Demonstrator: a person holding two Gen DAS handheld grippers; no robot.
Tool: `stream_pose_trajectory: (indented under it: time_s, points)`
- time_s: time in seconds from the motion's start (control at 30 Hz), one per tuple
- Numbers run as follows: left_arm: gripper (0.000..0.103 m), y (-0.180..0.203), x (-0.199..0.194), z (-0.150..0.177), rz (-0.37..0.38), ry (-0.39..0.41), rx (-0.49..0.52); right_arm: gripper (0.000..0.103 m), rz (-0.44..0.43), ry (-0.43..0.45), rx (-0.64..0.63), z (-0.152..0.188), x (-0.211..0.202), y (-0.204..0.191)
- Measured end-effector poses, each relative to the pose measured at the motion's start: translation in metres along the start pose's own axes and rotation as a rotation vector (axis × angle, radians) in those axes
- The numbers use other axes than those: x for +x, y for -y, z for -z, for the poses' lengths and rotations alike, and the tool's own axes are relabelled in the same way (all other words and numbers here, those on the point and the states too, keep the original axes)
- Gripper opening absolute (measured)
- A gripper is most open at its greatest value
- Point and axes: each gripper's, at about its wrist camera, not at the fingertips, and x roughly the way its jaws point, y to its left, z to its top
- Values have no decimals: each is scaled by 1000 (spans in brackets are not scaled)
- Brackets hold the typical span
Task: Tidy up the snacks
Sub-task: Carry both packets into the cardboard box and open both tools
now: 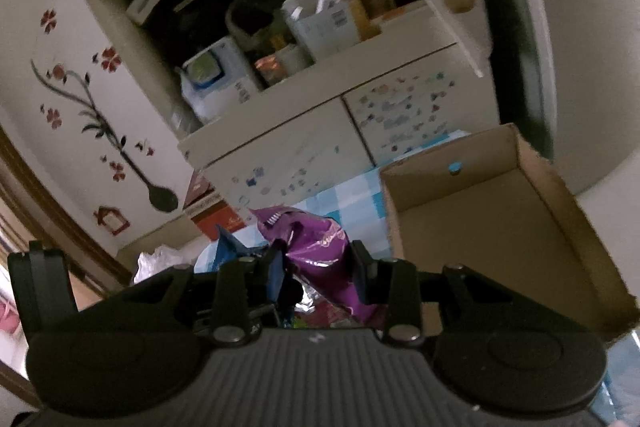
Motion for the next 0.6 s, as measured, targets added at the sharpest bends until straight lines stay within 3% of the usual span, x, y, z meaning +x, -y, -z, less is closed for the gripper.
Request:
stream_pose_trajectory:
  time_s: [0.4, 0.6]
  points:
    - [70, 74, 11, -6, 52, -20, 86, 35, 89, 104, 138, -16, -39, 52]
    - [70, 100, 23, -3, 62, -52, 103, 35, 149, 115, 231, -19, -46, 77]
